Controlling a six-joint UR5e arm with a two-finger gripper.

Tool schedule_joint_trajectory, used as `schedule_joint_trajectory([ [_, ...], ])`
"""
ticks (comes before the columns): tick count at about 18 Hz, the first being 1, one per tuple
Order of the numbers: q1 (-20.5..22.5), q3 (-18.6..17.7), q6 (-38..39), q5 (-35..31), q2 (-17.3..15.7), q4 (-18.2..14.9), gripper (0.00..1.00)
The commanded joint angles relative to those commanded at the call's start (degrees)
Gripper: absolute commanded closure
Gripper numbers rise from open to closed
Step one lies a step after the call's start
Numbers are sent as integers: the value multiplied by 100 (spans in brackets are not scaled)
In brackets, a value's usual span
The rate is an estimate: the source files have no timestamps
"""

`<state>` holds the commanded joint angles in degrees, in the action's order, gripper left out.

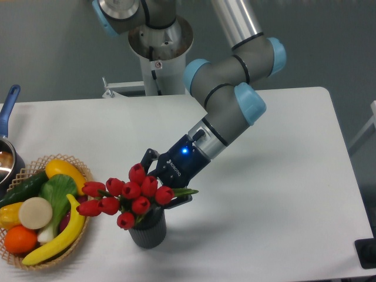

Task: Pick up the flowers from the vase
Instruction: 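Lift the gripped tulips straight up out of the grey vase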

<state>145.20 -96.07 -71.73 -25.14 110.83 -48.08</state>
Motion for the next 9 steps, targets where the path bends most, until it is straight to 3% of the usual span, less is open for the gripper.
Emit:
schedule_joint_trajectory([
  [9, -53, 413, 870, 53, -229, 0, 53],
])
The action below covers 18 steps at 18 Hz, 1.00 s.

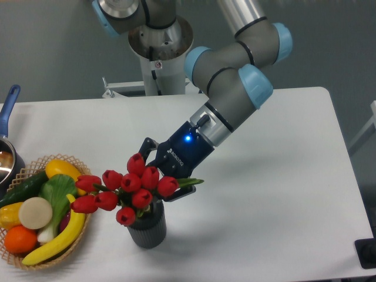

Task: Pick up the flowers from the vase
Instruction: 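Lift the gripped tulips straight up out of the grey vase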

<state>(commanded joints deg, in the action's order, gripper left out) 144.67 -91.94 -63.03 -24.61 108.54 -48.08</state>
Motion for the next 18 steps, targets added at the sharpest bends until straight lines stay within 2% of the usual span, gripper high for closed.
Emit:
schedule_joint_trajectory([
  [6, -9, 404, 729, 0, -79, 0, 53],
  [11, 8, 536, 1054, 105, -237, -9, 55],
  [18, 61, 800, 1451, 132, -237, -9, 56],
])
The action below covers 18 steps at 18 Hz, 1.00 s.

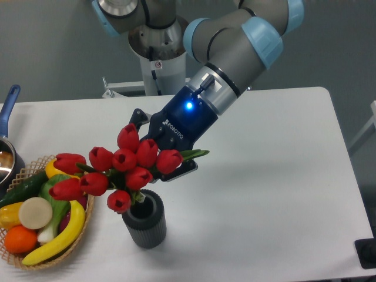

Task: Pick up the flowers from the vase
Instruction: 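Lift the gripped tulips straight up out of the grey vase, then carry the tulip bunch up and away from the vase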

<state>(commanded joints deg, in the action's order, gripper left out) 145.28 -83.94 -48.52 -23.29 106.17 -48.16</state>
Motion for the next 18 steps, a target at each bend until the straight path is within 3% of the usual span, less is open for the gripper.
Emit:
schedule_joint_trajectory([
  [3, 184, 35, 105, 9, -87, 0, 56],
  [15, 2336, -44, 71, -18, -202, 18, 56],
  [18, 2662, -35, -175, -18, -193, 18, 55],
])
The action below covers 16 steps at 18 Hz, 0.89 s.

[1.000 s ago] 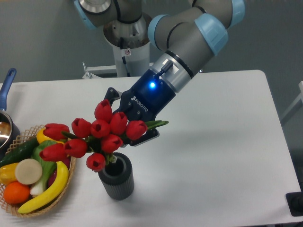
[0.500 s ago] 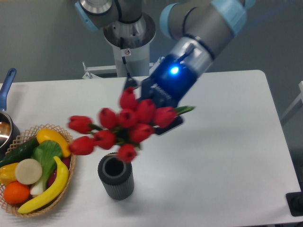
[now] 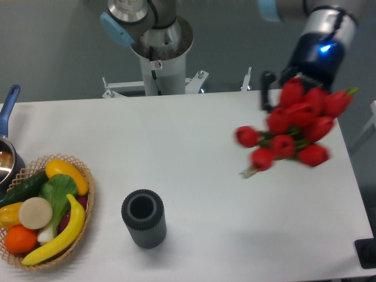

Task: Pick up the flowers from the vase
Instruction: 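Carry the tulip bunch up and away from the vase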

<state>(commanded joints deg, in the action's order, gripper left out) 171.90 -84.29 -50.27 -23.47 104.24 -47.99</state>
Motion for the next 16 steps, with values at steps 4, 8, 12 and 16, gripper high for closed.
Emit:
schedule_joint_trajectory([
  [4, 238, 9, -298, -9, 52, 9, 55],
  [8, 239, 9, -361, -44, 149, 17, 55],
  [12, 221, 0, -440, -53, 219, 9, 55],
  [16, 256, -52, -493, -44, 202, 0, 55],
])
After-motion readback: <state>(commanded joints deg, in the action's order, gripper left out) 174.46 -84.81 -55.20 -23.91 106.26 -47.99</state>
